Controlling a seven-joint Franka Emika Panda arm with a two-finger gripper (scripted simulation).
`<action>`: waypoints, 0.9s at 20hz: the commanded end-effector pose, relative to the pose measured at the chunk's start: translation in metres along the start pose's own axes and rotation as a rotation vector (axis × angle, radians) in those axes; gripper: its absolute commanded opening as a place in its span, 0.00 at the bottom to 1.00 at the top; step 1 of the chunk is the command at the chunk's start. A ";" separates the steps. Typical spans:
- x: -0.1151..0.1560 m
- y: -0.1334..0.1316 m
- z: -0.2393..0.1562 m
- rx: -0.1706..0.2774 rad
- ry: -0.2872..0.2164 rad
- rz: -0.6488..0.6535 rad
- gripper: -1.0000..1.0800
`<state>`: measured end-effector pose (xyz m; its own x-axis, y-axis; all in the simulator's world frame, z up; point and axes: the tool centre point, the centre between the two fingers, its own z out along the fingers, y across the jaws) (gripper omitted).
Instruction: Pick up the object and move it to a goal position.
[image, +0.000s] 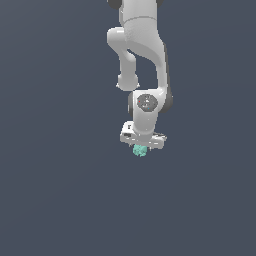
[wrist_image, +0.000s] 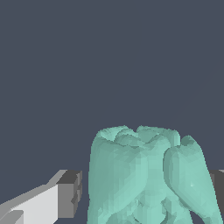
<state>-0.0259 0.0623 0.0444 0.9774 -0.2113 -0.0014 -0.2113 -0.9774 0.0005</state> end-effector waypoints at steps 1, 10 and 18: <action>0.001 0.000 0.003 0.001 0.001 0.001 0.96; 0.001 0.000 0.004 0.001 0.001 0.001 0.00; 0.007 0.002 -0.001 0.001 0.003 0.001 0.00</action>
<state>-0.0215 0.0607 0.0432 0.9774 -0.2114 0.0010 -0.2114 -0.9774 -0.0004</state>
